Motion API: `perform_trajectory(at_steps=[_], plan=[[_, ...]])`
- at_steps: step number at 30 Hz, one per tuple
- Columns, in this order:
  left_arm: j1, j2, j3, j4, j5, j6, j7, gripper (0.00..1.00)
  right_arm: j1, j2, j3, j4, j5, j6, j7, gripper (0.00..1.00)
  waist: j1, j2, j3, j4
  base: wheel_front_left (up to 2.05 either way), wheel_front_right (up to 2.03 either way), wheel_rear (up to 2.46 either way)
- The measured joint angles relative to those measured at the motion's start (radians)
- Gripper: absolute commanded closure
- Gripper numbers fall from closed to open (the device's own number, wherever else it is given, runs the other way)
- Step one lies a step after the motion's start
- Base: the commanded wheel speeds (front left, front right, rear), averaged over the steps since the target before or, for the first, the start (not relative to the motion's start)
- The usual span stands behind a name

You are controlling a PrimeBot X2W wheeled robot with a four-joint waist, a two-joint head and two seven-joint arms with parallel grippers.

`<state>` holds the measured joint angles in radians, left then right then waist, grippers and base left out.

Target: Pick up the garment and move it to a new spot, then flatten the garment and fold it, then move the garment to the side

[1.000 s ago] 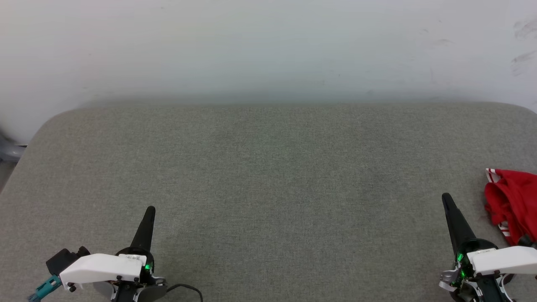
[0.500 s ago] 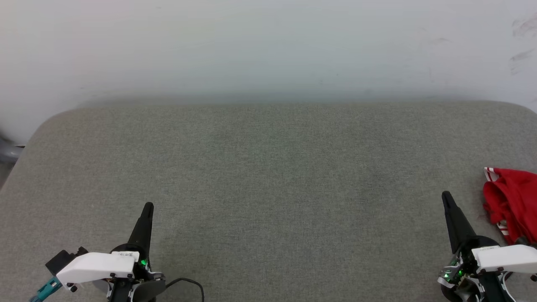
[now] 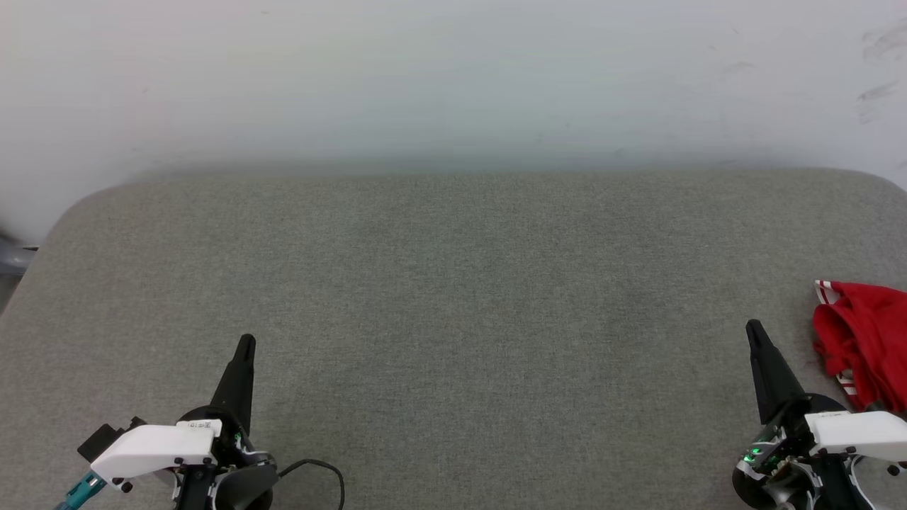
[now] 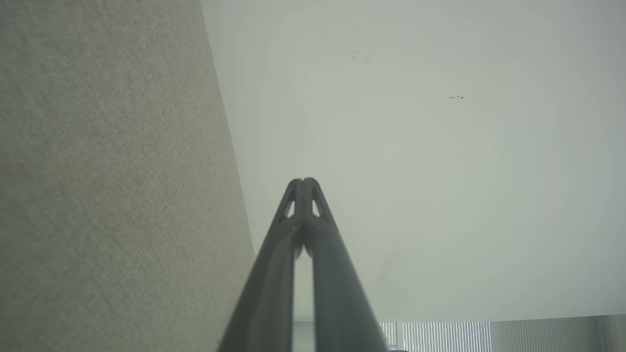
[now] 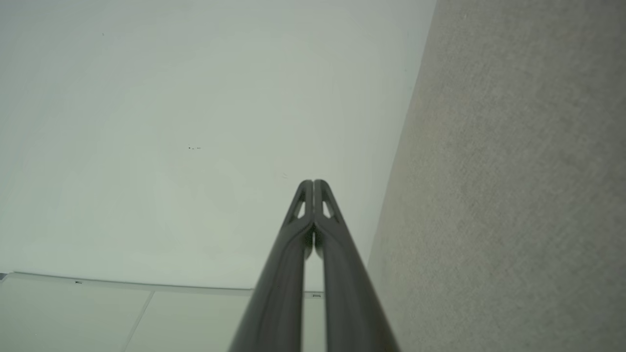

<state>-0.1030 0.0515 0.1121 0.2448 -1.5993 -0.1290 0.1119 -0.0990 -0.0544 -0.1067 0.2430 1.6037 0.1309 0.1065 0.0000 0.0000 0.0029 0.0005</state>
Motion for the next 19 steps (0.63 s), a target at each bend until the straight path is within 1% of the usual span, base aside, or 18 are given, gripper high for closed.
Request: perform_trajectory(at_steps=[19], plan=[[-0.002,-0.001,0.002,0.001,-0.013,0.000,0.003,1.00,-0.004,0.000,-0.002,0.004,0.014,0.000,0.001,1.00,0.0000,0.0000,0.000,-0.001,0.00,0.00,0.00]])
